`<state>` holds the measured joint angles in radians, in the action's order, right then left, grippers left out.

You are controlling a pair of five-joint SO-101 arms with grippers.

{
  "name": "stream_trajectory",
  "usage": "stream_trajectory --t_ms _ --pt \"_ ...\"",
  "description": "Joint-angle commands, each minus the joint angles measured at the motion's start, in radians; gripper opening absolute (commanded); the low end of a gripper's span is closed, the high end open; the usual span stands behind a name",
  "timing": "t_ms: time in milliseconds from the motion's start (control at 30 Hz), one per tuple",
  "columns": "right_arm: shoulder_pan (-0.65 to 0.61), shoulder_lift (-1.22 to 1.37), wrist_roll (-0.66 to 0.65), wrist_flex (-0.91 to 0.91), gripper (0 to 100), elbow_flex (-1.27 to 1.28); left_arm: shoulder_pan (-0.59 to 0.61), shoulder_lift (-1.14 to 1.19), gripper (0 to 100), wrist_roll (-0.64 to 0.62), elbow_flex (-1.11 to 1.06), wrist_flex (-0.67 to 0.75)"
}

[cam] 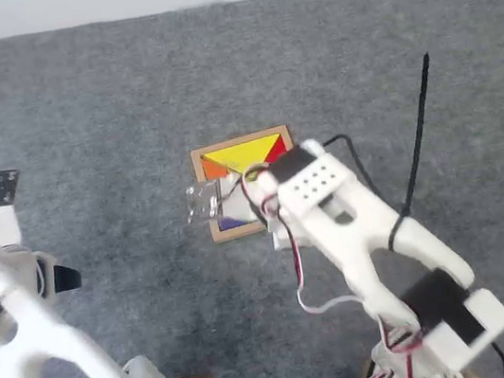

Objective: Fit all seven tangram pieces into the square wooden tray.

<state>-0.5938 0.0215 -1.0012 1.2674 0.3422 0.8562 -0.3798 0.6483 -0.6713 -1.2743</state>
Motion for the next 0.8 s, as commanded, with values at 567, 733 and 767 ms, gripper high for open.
stream_trajectory --t_ms 567,733,767 --pt "0.067 0.435 -0.110 0.099 13.7 -0.516 -0.009 -0.044 28 -0.012 0.016 -0.008" --pt "0.059 0.429 -0.110 0.119 16.0 -0.516 -0.009 -0.044 28 -0.012 0.016 -0.008" --pt "0.061 0.429 -0.110 0.131 17.9 -0.516 -0.008 -0.044 28 -0.012 0.016 -0.008"
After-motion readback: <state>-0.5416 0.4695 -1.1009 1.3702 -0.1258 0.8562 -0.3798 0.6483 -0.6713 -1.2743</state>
